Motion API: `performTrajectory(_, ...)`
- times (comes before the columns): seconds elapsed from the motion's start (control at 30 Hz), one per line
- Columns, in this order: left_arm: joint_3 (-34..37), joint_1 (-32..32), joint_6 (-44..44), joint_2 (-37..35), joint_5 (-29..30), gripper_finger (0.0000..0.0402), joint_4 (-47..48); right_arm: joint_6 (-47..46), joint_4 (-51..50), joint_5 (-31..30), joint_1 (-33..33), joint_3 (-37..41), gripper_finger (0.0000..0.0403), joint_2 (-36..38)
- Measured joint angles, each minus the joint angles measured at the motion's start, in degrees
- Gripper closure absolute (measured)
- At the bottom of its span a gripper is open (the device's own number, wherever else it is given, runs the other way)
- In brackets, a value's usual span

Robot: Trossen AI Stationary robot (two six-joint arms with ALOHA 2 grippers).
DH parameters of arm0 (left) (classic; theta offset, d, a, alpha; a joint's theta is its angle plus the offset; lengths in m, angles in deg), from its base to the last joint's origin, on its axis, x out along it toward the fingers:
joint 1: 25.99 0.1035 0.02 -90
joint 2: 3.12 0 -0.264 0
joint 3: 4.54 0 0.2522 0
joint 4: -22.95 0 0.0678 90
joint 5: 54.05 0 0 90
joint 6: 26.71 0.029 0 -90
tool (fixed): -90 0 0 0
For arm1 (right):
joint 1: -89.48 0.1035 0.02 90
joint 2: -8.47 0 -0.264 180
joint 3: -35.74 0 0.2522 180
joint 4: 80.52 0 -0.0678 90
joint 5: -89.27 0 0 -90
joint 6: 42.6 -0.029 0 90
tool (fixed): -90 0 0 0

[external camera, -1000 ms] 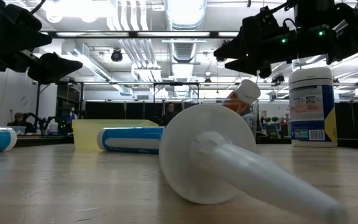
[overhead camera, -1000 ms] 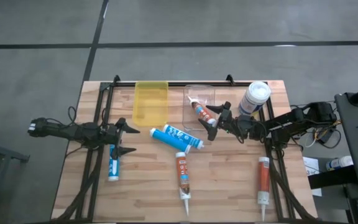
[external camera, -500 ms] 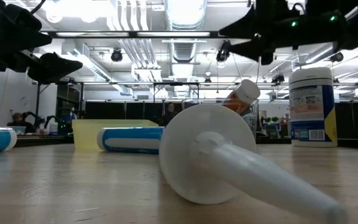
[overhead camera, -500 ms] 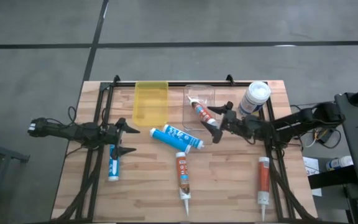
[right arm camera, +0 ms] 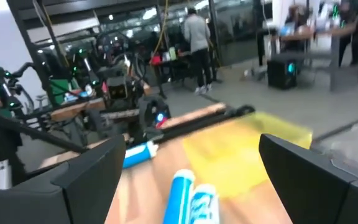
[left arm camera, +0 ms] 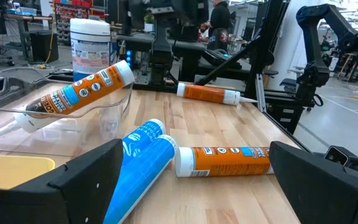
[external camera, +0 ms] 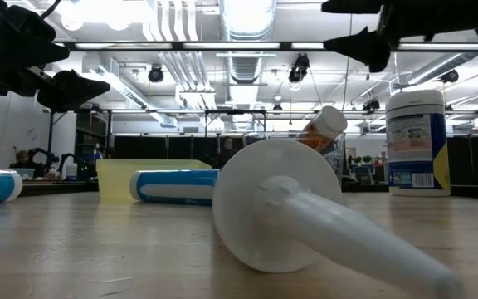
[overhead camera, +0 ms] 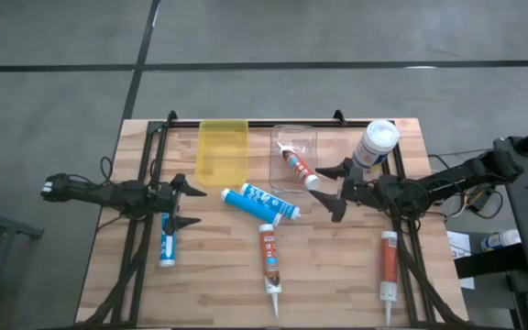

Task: Pick & place silicon tubes, Sealant and Lysol wipes
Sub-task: Put the right orange sealant into the transparent bin

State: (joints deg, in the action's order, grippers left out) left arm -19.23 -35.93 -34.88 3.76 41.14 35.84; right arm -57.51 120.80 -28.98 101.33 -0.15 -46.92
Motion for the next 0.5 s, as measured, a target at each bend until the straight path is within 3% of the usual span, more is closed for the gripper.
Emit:
performTrajectory(0.23,0.00,0.01,0.01,0.01,0.00,0.0003,0.00,-9.80,-1.64,-11.16,10.23,-0.06,0.0039,-0.66)
performTrajectory(0.37,0.00,-0.01,0.01,0.00,0.00,0.0003,0.00,-17.06,-2.89,-24.45,19.21,-0.45,0.0039,-3.26)
performTrajectory(0.5,0.00,0.00,0.01,0.00,0.00,0.0003,0.00,-30.73,-10.04,-37.50,28.18,-2.40,0.0039,-6.72)
